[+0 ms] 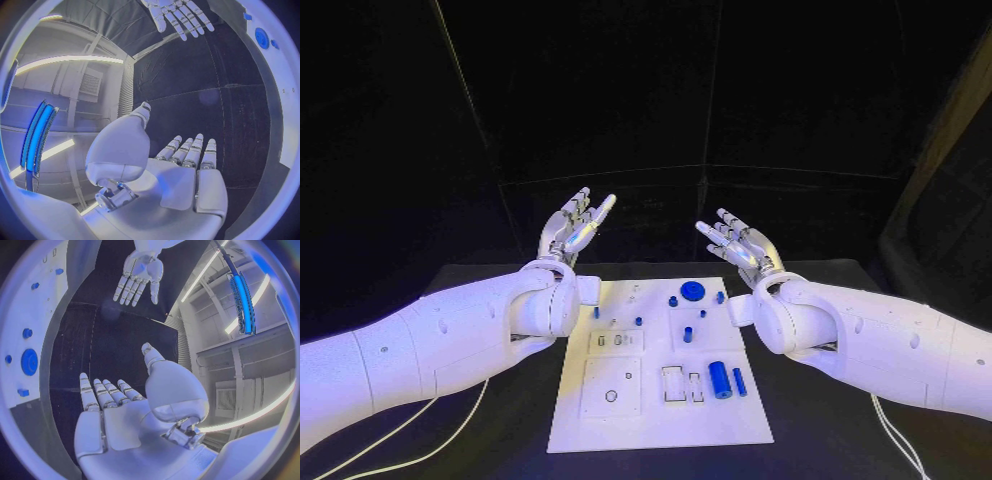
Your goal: Assemble the parts on the task board
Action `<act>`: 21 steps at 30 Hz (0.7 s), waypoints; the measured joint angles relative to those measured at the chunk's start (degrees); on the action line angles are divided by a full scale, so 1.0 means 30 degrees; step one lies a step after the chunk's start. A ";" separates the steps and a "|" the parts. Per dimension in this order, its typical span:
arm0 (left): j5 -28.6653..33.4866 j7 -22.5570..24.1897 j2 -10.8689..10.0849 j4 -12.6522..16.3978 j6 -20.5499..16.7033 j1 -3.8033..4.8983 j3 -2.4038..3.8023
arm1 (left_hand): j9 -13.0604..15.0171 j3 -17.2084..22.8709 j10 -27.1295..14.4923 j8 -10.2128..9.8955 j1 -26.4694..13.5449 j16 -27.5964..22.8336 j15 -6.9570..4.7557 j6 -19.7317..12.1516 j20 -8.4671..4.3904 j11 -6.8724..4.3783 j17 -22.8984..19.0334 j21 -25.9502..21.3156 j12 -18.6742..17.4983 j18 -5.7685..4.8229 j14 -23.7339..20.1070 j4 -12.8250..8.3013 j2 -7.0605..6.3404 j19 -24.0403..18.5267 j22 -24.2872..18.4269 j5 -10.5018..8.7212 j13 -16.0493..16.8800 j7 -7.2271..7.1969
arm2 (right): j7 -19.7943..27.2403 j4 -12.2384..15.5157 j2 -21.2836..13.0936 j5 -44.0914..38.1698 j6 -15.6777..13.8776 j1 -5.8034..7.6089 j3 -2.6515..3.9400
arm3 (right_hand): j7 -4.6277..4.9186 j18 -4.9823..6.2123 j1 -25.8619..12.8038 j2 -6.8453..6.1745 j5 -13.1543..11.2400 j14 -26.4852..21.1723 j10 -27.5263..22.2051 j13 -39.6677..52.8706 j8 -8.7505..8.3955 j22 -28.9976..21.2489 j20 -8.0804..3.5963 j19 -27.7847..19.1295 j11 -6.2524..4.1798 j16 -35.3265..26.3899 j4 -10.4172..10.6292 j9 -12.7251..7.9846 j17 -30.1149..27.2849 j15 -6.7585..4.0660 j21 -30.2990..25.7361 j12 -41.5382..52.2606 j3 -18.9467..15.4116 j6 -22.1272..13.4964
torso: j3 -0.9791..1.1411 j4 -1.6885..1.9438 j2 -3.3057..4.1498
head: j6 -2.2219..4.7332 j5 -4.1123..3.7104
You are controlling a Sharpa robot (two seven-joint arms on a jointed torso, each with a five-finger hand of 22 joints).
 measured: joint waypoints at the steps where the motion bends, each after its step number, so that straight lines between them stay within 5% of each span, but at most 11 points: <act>1: 0.0030 0.0088 0.0021 -0.0049 0.0142 0.0013 -0.0006 | 0.0009 0.0025 0.0058 0.0000 0.0375 0.0000 0.0064 0.0093 0.0106 0.0058 0.0024 0.0041 0.0000 0.0002 0.0064 0.0067 0.0020 0.0036 -0.0001 0.0000 0.0000 -0.0023 | -0.0133 -0.0178 0.0089 -0.0265 0.0434 0.0055 -0.0037 | 0.0060 0.0000 0.0204 -0.0005 0.0068 0.0062 0.0026 -0.0001 0.0000 0.0016 0.0039 0.0039 0.0026 0.0009 0.0000 0.0000 0.0009 0.0062 0.0000 0.0000 0.0000 0.0054 | -0.0002 0.0002 -0.0002 | 0.0000 0.0000; 7: 0.0158 0.0446 0.0030 -0.0106 0.0678 0.0014 -0.0023 | 0.0093 -0.0158 0.0554 0.0147 0.0694 0.0278 0.0322 0.0645 0.0332 0.0553 0.0171 0.0177 0.0172 -0.0001 0.0990 -0.0015 0.0274 0.0261 0.0095 0.0000 0.0110 0.0019 | -0.0878 -0.0968 0.0463 -0.1678 0.2750 0.0275 -0.0133 | 0.0108 0.0300 0.1566 0.0087 0.0071 0.1933 0.1653 0.0197 0.0326 0.0270 0.0222 0.1390 0.0382 0.0404 -0.0588 0.0196 0.0229 0.0328 0.0523 0.0365 0.0248 0.1385 | -0.0002 0.0002 -0.0005 | 0.0000 0.0000; 10: 0.0191 0.0540 0.0030 -0.0109 0.0818 0.0014 -0.0025 | 0.0283 -0.0430 0.2058 0.0479 0.1048 0.0804 0.0659 0.1996 0.0487 0.1099 0.0454 0.0513 0.0574 0.0001 0.2932 -0.0287 0.0629 0.1034 0.0288 0.0000 0.0303 0.0100 | -0.1131 -0.1112 0.0525 -0.2128 0.3470 0.0307 -0.0155 | 0.0239 0.0749 0.2428 0.0100 -0.0096 0.4643 0.4088 0.0424 0.0771 0.0593 0.0214 0.3368 0.0450 0.0967 -0.1065 0.0447 0.0446 0.0274 0.1191 0.0854 0.0360 0.3285 | -0.0002 0.0002 -0.0007 | 0.0000 0.0000; 13: 0.0109 0.0543 -0.1072 0.0255 0.1673 0.0018 -0.0062 | 0.0502 -0.0534 0.4110 0.0920 0.1444 0.1662 0.0915 0.3764 0.0550 0.1440 0.0885 0.1142 0.1037 0.0002 0.5986 -0.0625 0.0783 0.2479 0.0624 0.0000 0.0532 0.0218 | -0.1153 -0.1764 0.0301 -0.3806 0.3449 0.0317 -0.0157 | 0.0417 0.1188 0.3155 0.0069 -0.0204 0.7727 0.7179 0.0635 0.1280 0.0848 0.0210 0.5257 0.0306 0.1560 -0.1515 0.0707 0.0642 0.0031 0.1860 0.1451 0.0439 0.5671 | -0.0029 -0.0011 0.0103 | -0.0015 -0.0005; 14: 0.0101 0.0541 -0.1365 0.0213 0.1857 0.0019 -0.0063 | 0.0627 -0.0638 0.5547 0.1182 0.1632 0.2327 0.0998 0.4748 0.0594 0.1629 0.1179 0.1952 0.1377 -0.0007 0.8087 -0.0768 0.0841 0.4318 0.1043 0.0000 0.0681 0.0296 | -0.1152 -0.1882 0.0153 -0.4302 0.3373 0.0318 -0.0153 | 0.0488 0.1508 0.3391 0.0055 -0.0204 0.8768 0.8251 0.0687 0.1447 0.0920 0.0210 0.5885 0.0220 0.1735 -0.1658 0.0782 0.0683 -0.0084 0.2084 0.1646 0.0477 0.6563 | -0.0042 -0.0020 0.0154 | -0.0015 0.0002; 17: 0.0087 0.0523 -0.1740 0.0332 0.2292 0.0013 -0.0075 | 0.0814 -0.0798 0.9373 0.1602 0.1912 0.3347 0.0700 0.6656 0.0553 0.1550 0.1531 0.4085 0.2279 -0.0009 1.0948 -0.1045 0.0899 0.9241 0.2076 0.0077 0.1022 0.0445 | -0.1149 -0.1986 -0.0039 -0.5753 0.3105 0.0357 -0.0130 | 0.0679 0.1797 0.3953 0.0000 -0.0278 1.1217 1.0715 0.0776 0.1826 0.1056 0.0177 0.7384 -0.0023 0.2091 -0.2058 0.0943 0.0776 -0.0400 0.2620 0.2002 0.0567 0.8841 | -0.0055 -0.0046 0.0372 | 0.0055 0.0031; 21: -0.0138 0.0480 -0.2008 0.0996 0.2878 0.0007 -0.0082 | 0.1112 -0.1053 1.3254 0.2455 0.2418 0.4204 0.0041 1.0130 0.0447 0.1070 0.1854 0.5084 0.3377 0.0446 1.3577 -0.1507 0.0989 1.1809 0.2342 0.0077 0.1233 0.0881 | -0.1146 -0.1996 -0.0079 -0.7287 0.2880 0.0463 -0.0142 | 0.1031 0.2088 0.4323 -0.0034 -0.0315 1.3600 1.3037 0.0814 0.2054 0.1105 0.0048 0.8957 -0.0333 0.2240 -0.2467 0.1012 0.0808 -0.0774 0.3165 0.2068 0.0708 1.1359 | -0.0044 -0.0049 0.0643 | 0.0088 0.0040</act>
